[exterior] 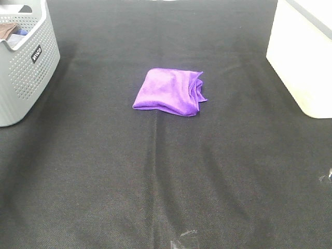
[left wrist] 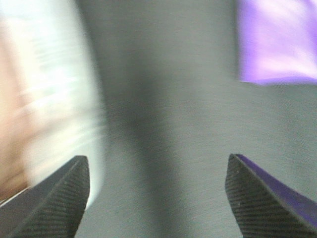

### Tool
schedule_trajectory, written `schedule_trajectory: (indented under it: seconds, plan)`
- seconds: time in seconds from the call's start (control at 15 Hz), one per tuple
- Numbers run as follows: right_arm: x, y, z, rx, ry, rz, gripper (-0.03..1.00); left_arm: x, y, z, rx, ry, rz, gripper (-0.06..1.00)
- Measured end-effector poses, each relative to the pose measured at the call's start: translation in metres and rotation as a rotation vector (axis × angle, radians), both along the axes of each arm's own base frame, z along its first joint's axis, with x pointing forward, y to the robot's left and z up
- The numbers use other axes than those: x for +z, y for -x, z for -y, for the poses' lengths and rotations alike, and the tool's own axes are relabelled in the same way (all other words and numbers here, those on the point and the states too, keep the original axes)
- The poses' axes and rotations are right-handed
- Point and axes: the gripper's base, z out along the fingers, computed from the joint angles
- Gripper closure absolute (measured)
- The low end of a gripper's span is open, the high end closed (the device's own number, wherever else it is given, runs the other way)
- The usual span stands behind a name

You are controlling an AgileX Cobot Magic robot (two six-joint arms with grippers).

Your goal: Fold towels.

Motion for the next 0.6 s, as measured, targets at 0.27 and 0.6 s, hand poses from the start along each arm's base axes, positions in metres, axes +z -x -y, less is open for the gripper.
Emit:
schedule_trajectory:
  seconds: [0.27,0.6]
  plan:
    - [-0.008,0.05,0.011,-0.024,-0.009,-0.047,0.3,0.037,0.075,-0.05,0.135,-0.04,0.084,0.24]
    - [-0.03,0.152,0.034,-0.04,-0.029,-0.047,0.3,0.041,0.208,-0.021,0.153,-0.063,0.165,0.24]
